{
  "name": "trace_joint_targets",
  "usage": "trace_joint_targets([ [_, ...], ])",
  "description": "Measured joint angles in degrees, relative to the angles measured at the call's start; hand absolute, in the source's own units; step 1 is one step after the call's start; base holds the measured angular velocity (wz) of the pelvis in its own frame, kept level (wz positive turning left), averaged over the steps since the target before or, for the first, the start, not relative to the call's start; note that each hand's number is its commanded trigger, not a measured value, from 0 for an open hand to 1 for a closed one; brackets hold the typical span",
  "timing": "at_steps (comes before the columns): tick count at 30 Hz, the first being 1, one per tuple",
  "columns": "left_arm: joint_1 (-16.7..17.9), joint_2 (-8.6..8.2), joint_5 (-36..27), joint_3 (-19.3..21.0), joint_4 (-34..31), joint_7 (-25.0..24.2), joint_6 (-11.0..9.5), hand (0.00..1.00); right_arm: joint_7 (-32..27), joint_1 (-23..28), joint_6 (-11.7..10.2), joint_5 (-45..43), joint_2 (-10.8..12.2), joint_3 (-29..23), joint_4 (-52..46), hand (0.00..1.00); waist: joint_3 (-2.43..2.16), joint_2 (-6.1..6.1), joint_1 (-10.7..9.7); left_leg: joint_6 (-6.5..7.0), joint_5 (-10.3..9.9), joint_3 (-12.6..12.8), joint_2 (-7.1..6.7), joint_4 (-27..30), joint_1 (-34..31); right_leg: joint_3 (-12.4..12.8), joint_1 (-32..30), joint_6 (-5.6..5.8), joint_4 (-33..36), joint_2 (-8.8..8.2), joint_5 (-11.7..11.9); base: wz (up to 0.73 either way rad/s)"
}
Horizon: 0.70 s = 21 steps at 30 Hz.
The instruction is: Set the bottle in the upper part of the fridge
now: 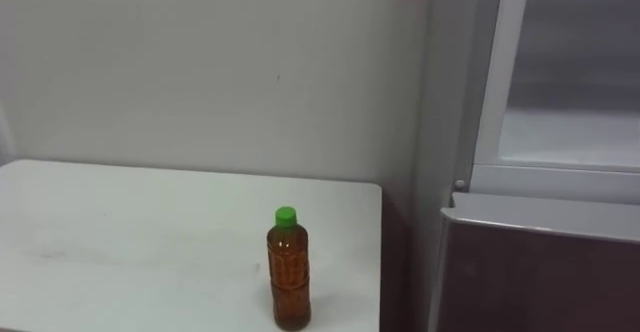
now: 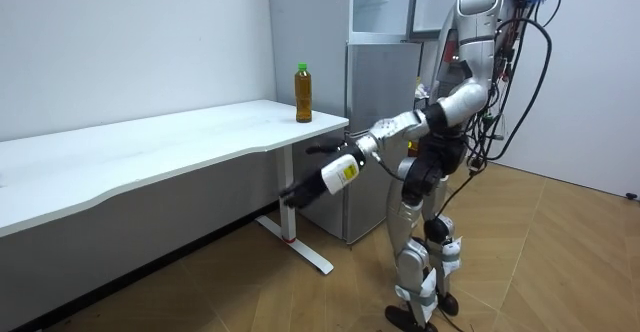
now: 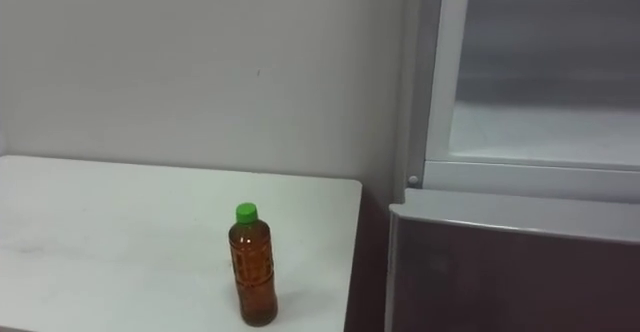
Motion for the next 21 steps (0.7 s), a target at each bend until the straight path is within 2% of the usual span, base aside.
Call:
trace_joint_targets([
  [3,-0.1,0.87,0.7,-2.4,7.5,-1.9,-0.2,0.00,0.8,-0.3,0.0,-0.1,-0.1,0.0,0.5,0.00,0.00,-0.09,-0.3,0.04,0.0,0.5,0.01,-0.1,0.0,0.6,-0.2,0.00,0.0,0.06,0.0,-0.07],
  [7,0.0,1.07,3.0,-6.8,17.7,-2.7,0.1,0.00,0.7,-0.5,0.0,0.4,-0.1,0.5,0.5,0.00,-0.03,-0.46,-1.5,0.18,-0.1,0.5,-0.01,0.1,-0.2,0.8,-0.3,0.07,-0.1,0.12,0.0,-0.01],
  [10,0.1,1.16,3.9,-9.1,21.9,-4.7,0.4,0.00,0.7,-0.5,0.0,1.4,-0.1,1.0,0.6,0.00,-0.02,-0.69,-1.6,0.18,-0.1,0.7,0.00,-0.1,0.1,0.9,-0.1,0.08,-0.1,0.15,0.0,0.00],
  [13,0.2,1.17,4.0,-10.3,23.6,-7.0,1.6,0.00,0.7,-0.5,0.0,2.1,-0.1,1.7,0.6,0.00,-0.02,-0.66,-1.6,0.17,-0.1,1.0,0.10,-0.2,0.2,1.3,-0.2,0.07,-0.1,0.18,0.0,-0.05],
  [15,0.2,1.33,5.9,-11.0,25.4,-8.6,1.7,0.00,0.9,-0.8,0.0,2.3,-0.2,1.7,1.2,0.00,-0.05,-0.58,-1.7,0.18,-0.1,1.4,0.19,-0.2,0.4,1.7,-0.1,0.07,0.0,0.18,0.0,-0.09],
  [21,0.4,1.66,11.0,-14.5,31.2,-13.1,2.6,0.00,1.8,-1.8,-0.1,0.9,-0.3,1.8,1.5,0.00,-0.02,-0.54,-3.3,0.29,-0.2,2.1,0.20,-0.2,0.5,2.9,-0.3,0.11,-0.1,0.30,0.0,-0.04],
])
